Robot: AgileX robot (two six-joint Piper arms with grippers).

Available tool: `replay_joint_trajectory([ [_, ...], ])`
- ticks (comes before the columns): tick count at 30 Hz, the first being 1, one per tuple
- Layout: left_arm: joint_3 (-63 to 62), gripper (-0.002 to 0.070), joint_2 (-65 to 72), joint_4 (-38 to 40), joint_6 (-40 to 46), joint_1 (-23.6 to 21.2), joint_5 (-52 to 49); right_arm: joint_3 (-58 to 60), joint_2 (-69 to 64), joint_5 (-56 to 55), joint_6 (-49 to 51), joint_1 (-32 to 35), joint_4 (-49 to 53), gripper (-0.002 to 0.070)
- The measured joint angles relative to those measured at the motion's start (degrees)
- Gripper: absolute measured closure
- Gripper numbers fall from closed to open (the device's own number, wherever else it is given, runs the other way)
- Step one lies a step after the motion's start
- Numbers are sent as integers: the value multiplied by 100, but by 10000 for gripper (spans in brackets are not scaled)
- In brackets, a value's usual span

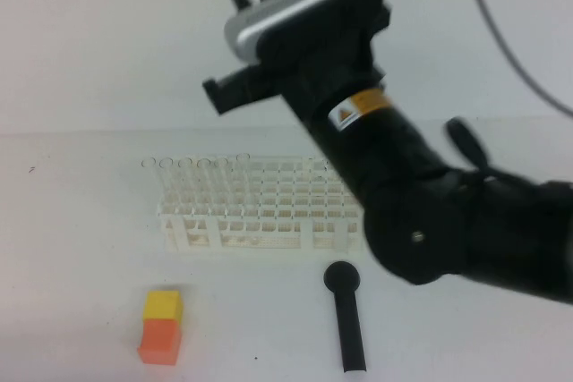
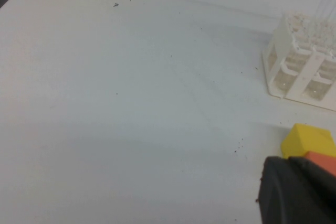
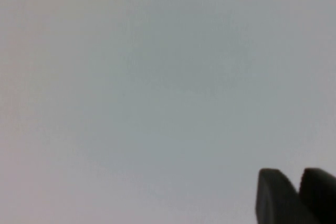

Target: Place the test tubes

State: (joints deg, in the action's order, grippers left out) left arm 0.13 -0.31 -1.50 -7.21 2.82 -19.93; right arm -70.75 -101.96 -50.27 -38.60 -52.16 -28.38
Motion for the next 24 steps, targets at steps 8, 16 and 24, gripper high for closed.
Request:
replay_joint_trajectory([
  [8,0,676,0,0,0,0,0,555,1249,171,-359,0,571,670],
  [16,0,676,0,0,0,0,0,1640,3030,680,-967,11,888,677],
  [24,0,676,0,0,0,0,0,1989,4036,1421,-1027,130,2098,678],
])
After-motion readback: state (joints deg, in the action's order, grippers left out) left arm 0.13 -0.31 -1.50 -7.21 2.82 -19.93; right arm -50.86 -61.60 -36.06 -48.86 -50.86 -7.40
